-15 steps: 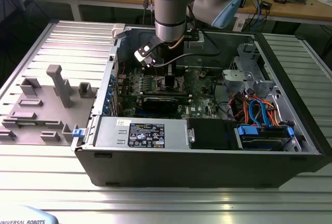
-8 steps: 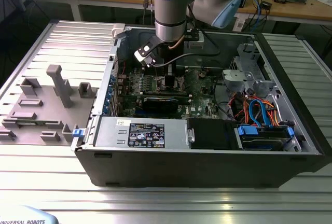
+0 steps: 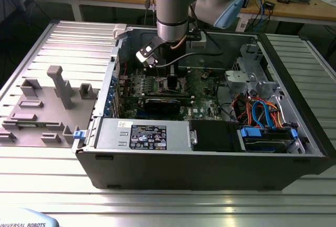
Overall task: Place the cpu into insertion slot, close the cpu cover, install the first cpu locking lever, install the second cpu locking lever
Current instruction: 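Place the cpu into insertion slot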
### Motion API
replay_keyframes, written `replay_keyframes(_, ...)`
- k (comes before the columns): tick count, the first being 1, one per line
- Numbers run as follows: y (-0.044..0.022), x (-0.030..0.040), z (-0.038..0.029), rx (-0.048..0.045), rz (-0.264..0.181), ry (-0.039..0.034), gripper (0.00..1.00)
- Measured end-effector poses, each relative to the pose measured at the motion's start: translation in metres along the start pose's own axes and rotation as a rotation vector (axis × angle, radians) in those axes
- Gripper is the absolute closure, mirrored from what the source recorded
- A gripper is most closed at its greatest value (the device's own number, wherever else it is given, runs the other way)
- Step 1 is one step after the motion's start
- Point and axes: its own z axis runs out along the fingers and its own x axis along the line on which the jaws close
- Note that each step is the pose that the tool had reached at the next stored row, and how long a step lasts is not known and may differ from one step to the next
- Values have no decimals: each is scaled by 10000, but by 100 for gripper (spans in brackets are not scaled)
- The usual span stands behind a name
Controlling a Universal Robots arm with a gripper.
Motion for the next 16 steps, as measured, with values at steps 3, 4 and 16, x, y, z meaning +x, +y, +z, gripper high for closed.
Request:
replay_keyframes(3,0,1,3,-2,0,2,46)
replay_keyframes(4,0,1,4,-3,0,2,46)
replay_keyframes(16,1,1,-1,-2,1,6,38)
